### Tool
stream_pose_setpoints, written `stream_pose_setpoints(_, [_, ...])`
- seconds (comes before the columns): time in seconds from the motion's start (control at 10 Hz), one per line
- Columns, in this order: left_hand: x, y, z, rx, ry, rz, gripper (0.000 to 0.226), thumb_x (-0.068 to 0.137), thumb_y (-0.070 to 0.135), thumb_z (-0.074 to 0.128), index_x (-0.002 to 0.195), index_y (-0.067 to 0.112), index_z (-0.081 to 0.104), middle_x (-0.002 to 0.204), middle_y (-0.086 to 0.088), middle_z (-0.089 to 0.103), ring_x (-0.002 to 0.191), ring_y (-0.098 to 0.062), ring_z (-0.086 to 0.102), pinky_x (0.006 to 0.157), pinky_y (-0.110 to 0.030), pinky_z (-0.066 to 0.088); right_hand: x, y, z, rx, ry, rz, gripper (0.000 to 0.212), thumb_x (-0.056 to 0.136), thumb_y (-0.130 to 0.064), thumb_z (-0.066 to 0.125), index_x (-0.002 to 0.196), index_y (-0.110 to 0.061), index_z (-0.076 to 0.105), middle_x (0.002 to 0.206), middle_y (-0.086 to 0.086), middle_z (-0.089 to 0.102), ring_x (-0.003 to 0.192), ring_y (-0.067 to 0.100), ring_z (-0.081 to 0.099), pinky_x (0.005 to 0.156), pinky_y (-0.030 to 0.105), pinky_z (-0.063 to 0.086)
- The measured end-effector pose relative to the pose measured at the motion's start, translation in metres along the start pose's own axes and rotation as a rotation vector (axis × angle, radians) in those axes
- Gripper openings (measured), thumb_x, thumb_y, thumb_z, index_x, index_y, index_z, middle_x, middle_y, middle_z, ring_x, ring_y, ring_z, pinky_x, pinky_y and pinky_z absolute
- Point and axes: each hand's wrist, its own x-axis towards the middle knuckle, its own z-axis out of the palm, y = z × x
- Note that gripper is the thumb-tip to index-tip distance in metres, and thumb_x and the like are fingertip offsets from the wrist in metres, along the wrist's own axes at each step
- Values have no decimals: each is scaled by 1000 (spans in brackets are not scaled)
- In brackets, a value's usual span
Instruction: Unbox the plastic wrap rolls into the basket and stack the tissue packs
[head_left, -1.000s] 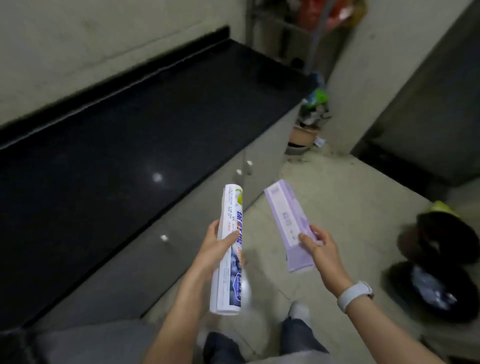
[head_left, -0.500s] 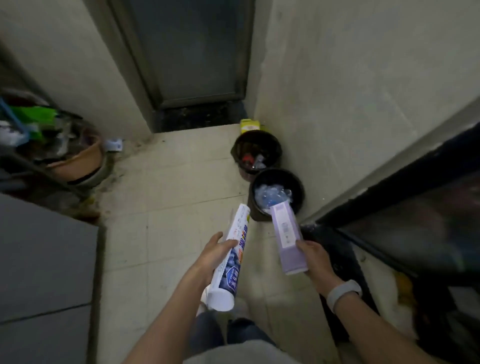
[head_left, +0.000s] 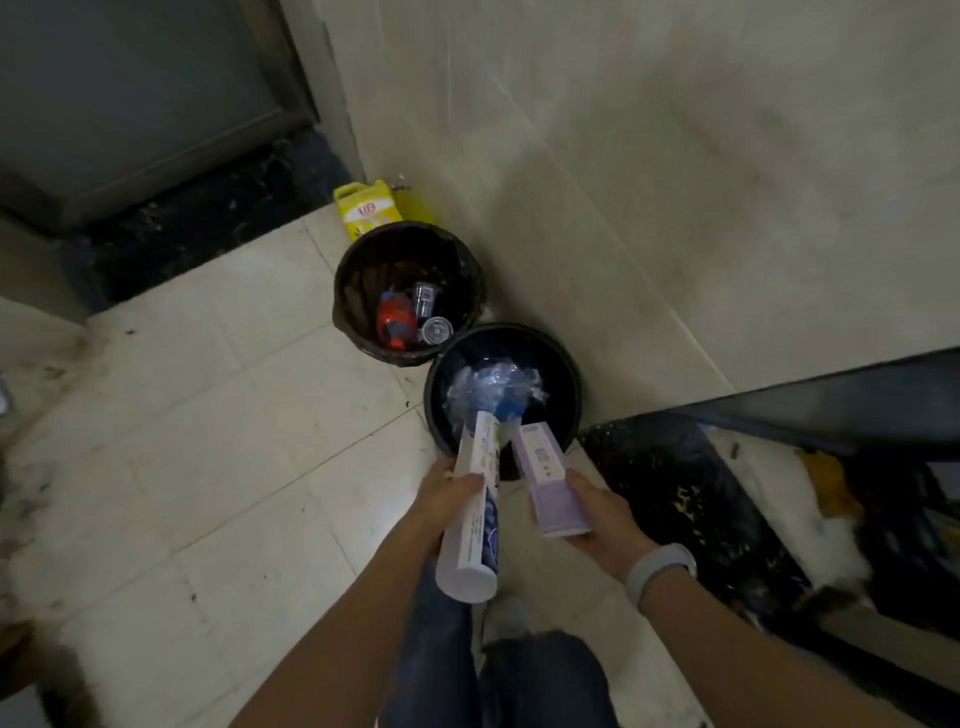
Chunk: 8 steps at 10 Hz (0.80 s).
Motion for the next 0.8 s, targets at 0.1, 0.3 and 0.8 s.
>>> stream_pose_setpoints(0.1, [88, 3, -1, 139, 19, 2, 48, 88, 15, 53, 133, 8, 37, 117, -15, 55, 92, -29, 60, 73, -35, 51, 76, -11, 28, 91, -5, 80, 44, 88, -30, 56, 118, 2, 53, 124, 24, 56, 108, 37, 54, 100, 52, 43])
stream_pose_setpoints(0.3, [232, -1, 14, 486, 77, 49, 56, 90, 19, 51, 140, 9, 29, 135, -20, 48, 115, -37, 51, 89, -37, 44, 203, -24, 67, 20, 18, 180, 52, 85, -35, 59, 121, 0, 48, 120, 19, 54, 111, 37, 53, 76, 44, 51])
stream_pose_setpoints(0.8, [252, -19, 34, 570, -48, 120, 58, 93, 29, 48, 143, 10, 25, 141, -20, 41, 121, -36, 48, 101, -45, 43, 224, -21, 58, -694, 127, -378, 48, 94, -17, 44, 138, -2, 31, 138, 23, 41, 124, 35, 41, 102, 35, 36])
